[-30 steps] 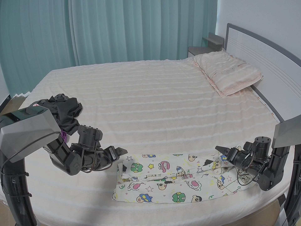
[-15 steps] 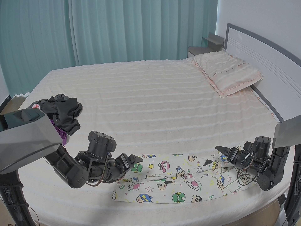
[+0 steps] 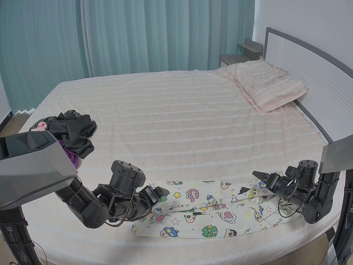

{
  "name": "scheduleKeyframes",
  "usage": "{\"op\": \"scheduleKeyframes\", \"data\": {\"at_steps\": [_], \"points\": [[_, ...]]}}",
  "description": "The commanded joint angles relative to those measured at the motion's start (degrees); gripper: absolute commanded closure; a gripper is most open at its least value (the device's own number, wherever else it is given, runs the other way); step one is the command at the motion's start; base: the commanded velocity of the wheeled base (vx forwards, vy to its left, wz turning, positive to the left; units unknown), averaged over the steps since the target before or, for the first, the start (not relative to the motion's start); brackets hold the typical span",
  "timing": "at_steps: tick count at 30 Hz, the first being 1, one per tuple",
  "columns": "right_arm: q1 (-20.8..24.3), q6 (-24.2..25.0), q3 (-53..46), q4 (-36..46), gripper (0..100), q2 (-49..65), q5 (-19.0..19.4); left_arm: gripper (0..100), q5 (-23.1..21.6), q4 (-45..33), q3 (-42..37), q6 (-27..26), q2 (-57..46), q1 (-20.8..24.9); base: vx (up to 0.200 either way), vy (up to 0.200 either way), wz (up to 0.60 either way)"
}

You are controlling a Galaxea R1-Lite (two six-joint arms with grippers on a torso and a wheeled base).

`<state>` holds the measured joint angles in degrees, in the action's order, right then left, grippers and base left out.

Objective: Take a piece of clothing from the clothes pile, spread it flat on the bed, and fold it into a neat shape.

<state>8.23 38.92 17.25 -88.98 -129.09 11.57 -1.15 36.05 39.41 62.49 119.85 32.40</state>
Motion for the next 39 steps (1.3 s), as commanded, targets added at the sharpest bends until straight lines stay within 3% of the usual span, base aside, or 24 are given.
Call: {"op": "scheduleKeyframes", "data": {"at_steps": [1, 15, 23, 31, 32, 36, 39], "points": [[0.03, 0.01, -0.02, -0.58, 0, -0.11, 0.03, 0, 0.09, -0.36, -0.13, 0.44, 0.65, 0.12, 0.0, 0.0, 0.0], [0.03, 0.01, -0.11, -0.58, 0, 0.06, 0.03, 0, 4.31, -1.51, 1.02, 0.53, 3.29, 1.08, 0.0, 0.0, 0.0], [0.03, 0.01, -0.2, -0.58, 0, 0.24, 0.03, 0, 7.74, -5.11, 6.91, 0.44, 8.21, 1.17, 0.0, 0.0, 0.0], [-0.23, 0.01, -0.2, -0.58, 0, 0.41, 0.03, 0, 8.97, -5.46, 7.96, 0.26, 8.91, 1.35, 0.0, 0.0, 0.0], [-0.49, -0.08, -0.2, -0.58, 0, 0.5, 0.03, 100, 8.97, -5.46, 7.96, 0.26, 8.91, 1.35, 0.0, 0.0, 0.0], [-1.81, -0.43, -0.99, -0.49, 0, 2.7, 0.03, 100, 9.23, -5.64, 7.87, 0.26, 8.91, 1.44, 0.0, 0.0, 0.0], [-4.36, -4.47, -3.1, -0.41, 0, 5.6, 0.3, 100, 10.29, -7.04, 7.7, 0.26, 8.74, 1.26, 0.0, 0.0, 0.0]]}}
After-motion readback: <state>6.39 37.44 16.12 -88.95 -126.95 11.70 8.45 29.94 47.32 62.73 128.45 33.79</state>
